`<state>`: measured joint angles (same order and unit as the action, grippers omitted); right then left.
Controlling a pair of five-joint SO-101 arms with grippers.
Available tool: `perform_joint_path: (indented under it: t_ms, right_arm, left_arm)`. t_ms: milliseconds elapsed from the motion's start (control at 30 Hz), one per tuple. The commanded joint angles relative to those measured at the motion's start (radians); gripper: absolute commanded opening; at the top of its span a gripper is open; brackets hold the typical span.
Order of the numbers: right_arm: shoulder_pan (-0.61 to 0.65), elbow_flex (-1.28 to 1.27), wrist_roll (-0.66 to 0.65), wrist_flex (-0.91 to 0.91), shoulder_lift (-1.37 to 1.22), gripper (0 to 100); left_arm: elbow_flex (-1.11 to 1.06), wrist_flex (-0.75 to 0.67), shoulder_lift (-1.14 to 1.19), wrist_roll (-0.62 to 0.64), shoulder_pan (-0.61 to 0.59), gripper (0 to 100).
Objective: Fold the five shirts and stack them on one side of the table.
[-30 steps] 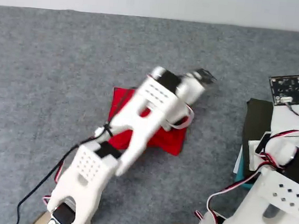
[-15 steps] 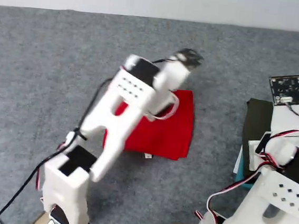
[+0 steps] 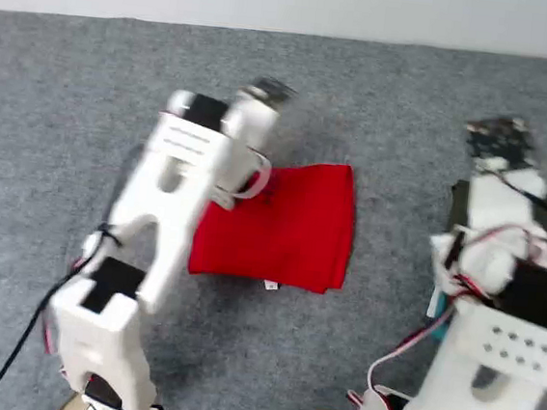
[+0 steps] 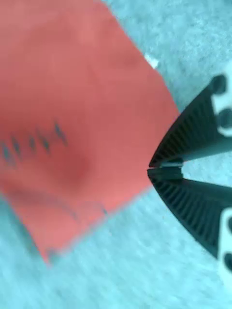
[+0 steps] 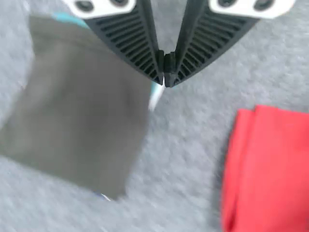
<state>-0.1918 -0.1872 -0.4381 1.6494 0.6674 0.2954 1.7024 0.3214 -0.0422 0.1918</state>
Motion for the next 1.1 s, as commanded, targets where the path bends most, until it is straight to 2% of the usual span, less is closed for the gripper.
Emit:
perform_joint_path:
  t_ms: [0,100,233,400,533,733,900,1067]
  right_arm:
    - [0.139,0.015,0.098,-0.054,-0.093,0.9]
    - [0.236,0.015,0.152,-0.113,-0.206,0.9]
    - [0.329,0.015,0.157,-0.271,-0.346,0.9]
    - [0.404,0.017,0.155,-0.513,-0.519,0.9]
    - [0.412,0.017,0.144,-0.667,-0.674,0.9]
    - [0.329,0.023,-0.021,-0.826,-0.92,0.9]
    - [0.245,0.12,-0.055,-0.82,-1.012,0.9]
    - [0.305,0.325,-0.054,-0.59,-1.001,0.9]
  left_arm:
    - [0.01,0.029,-0.158,0.025,-0.144,0]
    - [0.007,0.035,-0.27,0.023,-0.256,0]
    - [0.007,0.051,-0.376,0.02,-0.394,0]
    - [-0.045,0.051,-0.468,0.02,-0.499,0]
    - [-0.105,0.051,-0.537,0.02,-0.52,0]
    - [-0.179,0.051,-0.603,0.02,-0.516,0]
    - [-0.2,0.051,-0.612,0.018,-0.519,0]
    - [-0.2,0.051,-0.605,0.018,-0.514,0]
